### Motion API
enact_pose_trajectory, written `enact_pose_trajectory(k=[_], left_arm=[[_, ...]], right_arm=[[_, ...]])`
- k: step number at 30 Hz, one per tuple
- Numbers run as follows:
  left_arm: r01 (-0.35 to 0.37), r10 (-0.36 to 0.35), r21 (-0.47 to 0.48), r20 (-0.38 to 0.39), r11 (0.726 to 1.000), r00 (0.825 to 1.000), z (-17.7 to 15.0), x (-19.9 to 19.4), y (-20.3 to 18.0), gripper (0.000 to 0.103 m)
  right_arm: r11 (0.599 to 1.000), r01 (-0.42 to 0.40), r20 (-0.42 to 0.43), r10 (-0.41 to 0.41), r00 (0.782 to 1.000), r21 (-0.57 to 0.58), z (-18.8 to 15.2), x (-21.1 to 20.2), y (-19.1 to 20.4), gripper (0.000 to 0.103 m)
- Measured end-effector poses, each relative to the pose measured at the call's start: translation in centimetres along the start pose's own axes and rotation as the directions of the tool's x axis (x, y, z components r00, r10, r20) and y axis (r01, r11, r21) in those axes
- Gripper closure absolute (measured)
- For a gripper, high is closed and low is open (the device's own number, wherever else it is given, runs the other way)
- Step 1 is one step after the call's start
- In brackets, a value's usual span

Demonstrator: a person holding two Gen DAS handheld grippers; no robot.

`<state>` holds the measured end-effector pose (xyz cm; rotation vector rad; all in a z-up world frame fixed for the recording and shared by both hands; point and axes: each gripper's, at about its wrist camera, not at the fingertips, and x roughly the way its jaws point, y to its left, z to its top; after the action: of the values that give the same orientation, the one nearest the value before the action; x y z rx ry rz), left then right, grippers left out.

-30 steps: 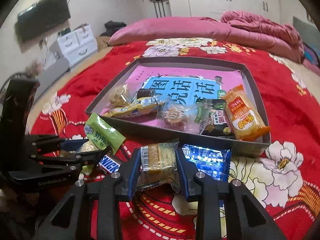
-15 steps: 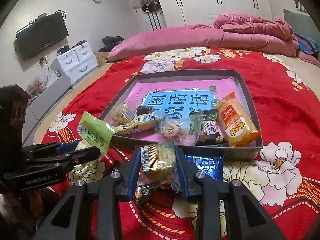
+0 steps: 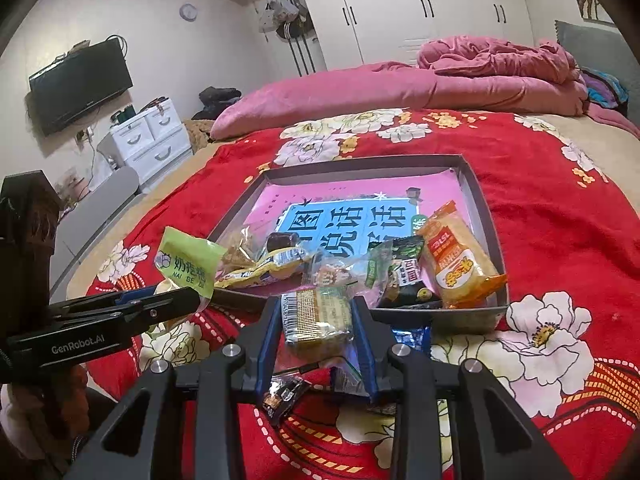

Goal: Organize snacks
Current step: 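Carry the green bag over the tray with the left tool while the right tool carries the biscuit pack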

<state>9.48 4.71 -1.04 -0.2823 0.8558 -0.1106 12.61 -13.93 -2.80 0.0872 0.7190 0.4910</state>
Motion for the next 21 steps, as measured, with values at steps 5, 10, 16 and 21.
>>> enact_pose_trajectory(k=[5,10,16,21], left_arm=[[-0.009,0.009,0.016,0.017,1.0,1.0,0.4,0.4,-0.5,0.063],[-0.003,0.003,0.011,0.029,1.0,1.0,1.0,0.7,-0.7,0.063],[-0.001,0.001,0.008,0.037,1.0,0.999,1.5,1.4,-1.0,0.063],[-0.009,0.008,0.02,0.039,1.0,0.999,1.9,2.0,-1.5,0.063]], right_arm=[[0.999,0.018,0.017,-0.019,1.0,0.029,0.3,-0.3,-1.0,0.068],[0.998,0.039,0.028,-0.041,0.999,0.055,0.6,-0.5,-1.8,0.068],[0.995,0.065,0.048,-0.069,0.996,0.073,1.0,-0.8,-2.7,0.068],[0.993,0.073,0.059,-0.079,0.995,0.096,1.4,-0.7,-3.3,0.068]])
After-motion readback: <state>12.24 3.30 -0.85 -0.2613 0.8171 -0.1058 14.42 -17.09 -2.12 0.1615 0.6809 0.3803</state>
